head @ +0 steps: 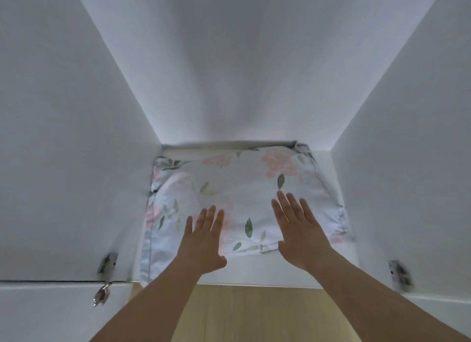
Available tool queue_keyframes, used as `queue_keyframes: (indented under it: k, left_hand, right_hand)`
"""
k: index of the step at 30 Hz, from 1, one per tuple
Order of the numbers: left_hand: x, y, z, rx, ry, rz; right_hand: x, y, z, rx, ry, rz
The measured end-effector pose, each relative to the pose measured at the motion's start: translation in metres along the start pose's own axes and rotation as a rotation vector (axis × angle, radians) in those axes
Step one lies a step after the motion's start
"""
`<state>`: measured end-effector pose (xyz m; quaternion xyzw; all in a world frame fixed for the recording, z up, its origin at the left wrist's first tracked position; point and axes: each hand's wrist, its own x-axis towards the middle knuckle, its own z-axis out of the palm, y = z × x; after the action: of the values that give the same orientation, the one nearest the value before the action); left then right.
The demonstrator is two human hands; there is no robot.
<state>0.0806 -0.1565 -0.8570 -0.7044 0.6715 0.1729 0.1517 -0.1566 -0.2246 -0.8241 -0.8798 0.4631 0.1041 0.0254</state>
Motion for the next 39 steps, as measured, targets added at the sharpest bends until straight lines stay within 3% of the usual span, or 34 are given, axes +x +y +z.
queue_keyframes:
  k: [4,9,14,18,21,28,31,39]
  left_hand:
    - [0.080,0.006,0.110,0.032,-0.021,-0.070]
    - [0.148,0.001,0.182,0.170,0.101,-0.119]
    - [0.175,0.000,0.205,0.122,0.180,-0.089]
    - [0.175,0.001,0.203,0.119,0.223,-0.078]
    - [0.175,0.009,0.207,0.158,0.240,-0.107]
    - [0.137,0.027,0.163,0.042,0.090,-0.163]
    - [0.091,0.035,0.117,0.063,0.108,-0.111]
    - [-0.036,0.033,-0.120,-0.158,0.325,-0.073]
  right_hand:
    - [0.036,0.008,0.142,-0.007,-0.097,-0.039]
    - [0.100,0.013,0.234,-0.030,-0.092,-0.006]
    - [0.129,0.005,0.274,0.019,-0.087,0.047]
    - [0.130,0.007,0.270,-0.013,0.008,0.015]
    - [0.131,-0.002,0.260,-0.083,-0.011,0.012]
    - [0.110,-0.010,0.182,-0.127,-0.130,-0.038]
    - [0.079,-0.009,0.121,-0.125,-0.201,-0.045]
    - [0.019,-0.001,-0.139,-0.127,-0.206,-0.041]
